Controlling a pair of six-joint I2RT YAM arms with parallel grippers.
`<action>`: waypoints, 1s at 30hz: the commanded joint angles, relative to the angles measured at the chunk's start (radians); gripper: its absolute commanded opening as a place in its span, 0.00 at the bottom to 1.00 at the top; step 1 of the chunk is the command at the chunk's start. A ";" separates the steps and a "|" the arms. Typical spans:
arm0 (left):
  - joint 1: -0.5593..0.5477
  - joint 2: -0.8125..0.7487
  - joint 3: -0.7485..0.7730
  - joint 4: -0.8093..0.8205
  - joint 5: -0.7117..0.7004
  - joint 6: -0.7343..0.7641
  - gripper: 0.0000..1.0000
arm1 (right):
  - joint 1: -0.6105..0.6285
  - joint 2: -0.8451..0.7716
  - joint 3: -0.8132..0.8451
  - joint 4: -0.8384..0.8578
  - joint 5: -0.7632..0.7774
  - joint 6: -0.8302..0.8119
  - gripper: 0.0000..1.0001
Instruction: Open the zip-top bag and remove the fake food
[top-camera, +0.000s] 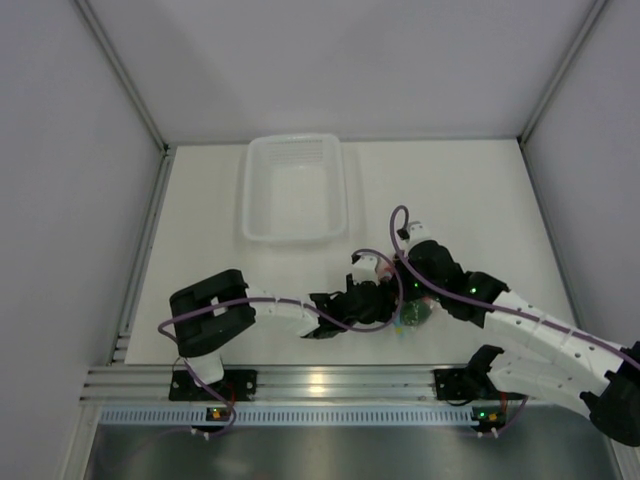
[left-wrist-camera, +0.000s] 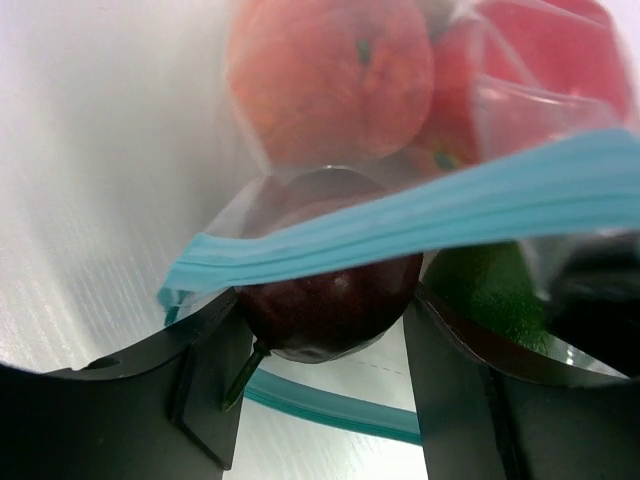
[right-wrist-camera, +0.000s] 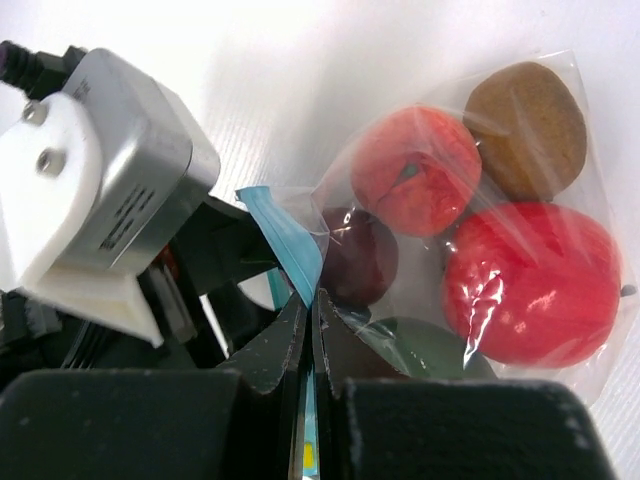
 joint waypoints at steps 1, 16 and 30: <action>-0.027 -0.079 0.011 0.148 0.043 0.080 0.00 | 0.033 0.023 0.050 0.088 -0.028 0.041 0.00; -0.055 -0.172 -0.050 0.152 0.011 0.097 0.00 | 0.033 0.099 0.148 0.030 0.156 -0.003 0.00; -0.055 -0.335 -0.139 0.107 -0.023 0.099 0.00 | 0.030 0.141 0.145 0.054 0.254 -0.002 0.00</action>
